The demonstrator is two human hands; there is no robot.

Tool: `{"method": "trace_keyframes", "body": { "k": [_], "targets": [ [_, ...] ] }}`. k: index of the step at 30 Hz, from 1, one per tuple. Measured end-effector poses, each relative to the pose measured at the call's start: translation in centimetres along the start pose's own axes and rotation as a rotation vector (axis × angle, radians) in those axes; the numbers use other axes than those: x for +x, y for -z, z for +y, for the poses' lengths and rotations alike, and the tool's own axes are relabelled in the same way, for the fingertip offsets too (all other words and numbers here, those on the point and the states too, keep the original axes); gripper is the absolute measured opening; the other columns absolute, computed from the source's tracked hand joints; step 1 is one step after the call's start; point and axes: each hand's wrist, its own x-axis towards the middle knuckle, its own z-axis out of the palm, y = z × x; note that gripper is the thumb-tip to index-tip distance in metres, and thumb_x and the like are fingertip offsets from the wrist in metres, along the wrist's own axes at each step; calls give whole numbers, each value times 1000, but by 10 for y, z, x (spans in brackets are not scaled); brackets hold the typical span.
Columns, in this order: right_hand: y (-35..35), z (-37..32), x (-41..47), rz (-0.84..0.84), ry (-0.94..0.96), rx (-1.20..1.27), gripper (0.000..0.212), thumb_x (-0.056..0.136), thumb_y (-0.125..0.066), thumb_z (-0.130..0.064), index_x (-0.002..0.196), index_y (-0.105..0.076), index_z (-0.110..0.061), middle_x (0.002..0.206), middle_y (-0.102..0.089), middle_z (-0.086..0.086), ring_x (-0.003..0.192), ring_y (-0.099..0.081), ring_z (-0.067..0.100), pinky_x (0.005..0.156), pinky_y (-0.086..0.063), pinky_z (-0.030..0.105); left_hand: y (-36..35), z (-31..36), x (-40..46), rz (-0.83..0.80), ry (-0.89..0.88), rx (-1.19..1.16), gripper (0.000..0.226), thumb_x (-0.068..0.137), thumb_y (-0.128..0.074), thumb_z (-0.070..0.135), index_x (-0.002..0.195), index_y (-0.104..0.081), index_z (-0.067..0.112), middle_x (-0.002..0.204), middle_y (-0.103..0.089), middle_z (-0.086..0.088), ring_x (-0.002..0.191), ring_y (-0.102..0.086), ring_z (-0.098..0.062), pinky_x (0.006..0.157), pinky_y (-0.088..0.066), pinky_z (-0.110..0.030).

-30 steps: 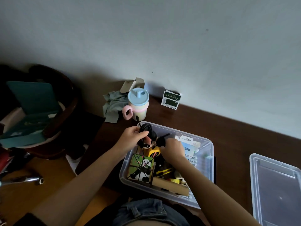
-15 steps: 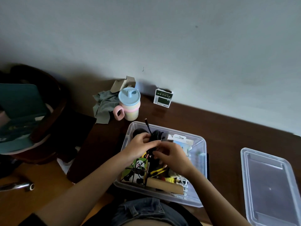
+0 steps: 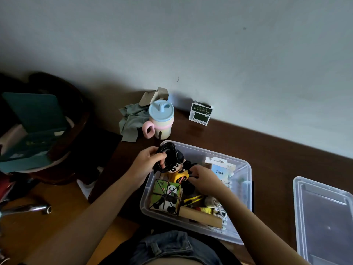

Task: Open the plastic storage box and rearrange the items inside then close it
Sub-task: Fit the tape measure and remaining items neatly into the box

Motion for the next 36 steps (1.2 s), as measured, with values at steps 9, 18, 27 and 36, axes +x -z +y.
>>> {"method": "trace_keyframes", "body": {
  "k": [9, 18, 27, 36],
  "targets": [
    [-34, -15, 35, 4, -203, -97, 36, 95, -44, -38, 70, -52, -13, 76, -59, 5, 74, -59, 23, 57, -46, 30, 6, -3, 0, 35, -4, -9, 17, 90, -56, 4, 74, -54, 7, 59, -53, -3, 58, -53, -15, 68, -44, -28],
    [-49, -19, 61, 125, -369, -79, 47, 89, -60, -13, 130, -38, -10, 144, -28, 16, 111, -58, 32, 74, -48, 35, 8, -1, 1, -2, -4, 21, 13, 90, -57, 5, 78, -55, 8, 55, -55, 3, 57, -55, -11, 69, -44, -27],
    [-58, -16, 63, 288, -410, 9, 34, 83, -66, -31, 112, -51, -20, 127, -42, 6, 89, -62, 27, 64, -47, 31, 8, -7, 1, -27, 8, 13, 4, 89, -59, 7, 85, -58, 7, 54, -57, 4, 57, -56, -9, 72, -44, -28],
    [-22, 2, 11, 242, -250, -79, 20, 78, -58, -34, 88, -43, -24, 105, -46, 4, 69, -52, 20, 53, -43, 28, 14, 2, 6, -46, -70, -233, 22, 92, -54, 7, 71, -48, 12, 55, -47, 0, 52, -45, -15, 59, -38, -28]
  ]
}}
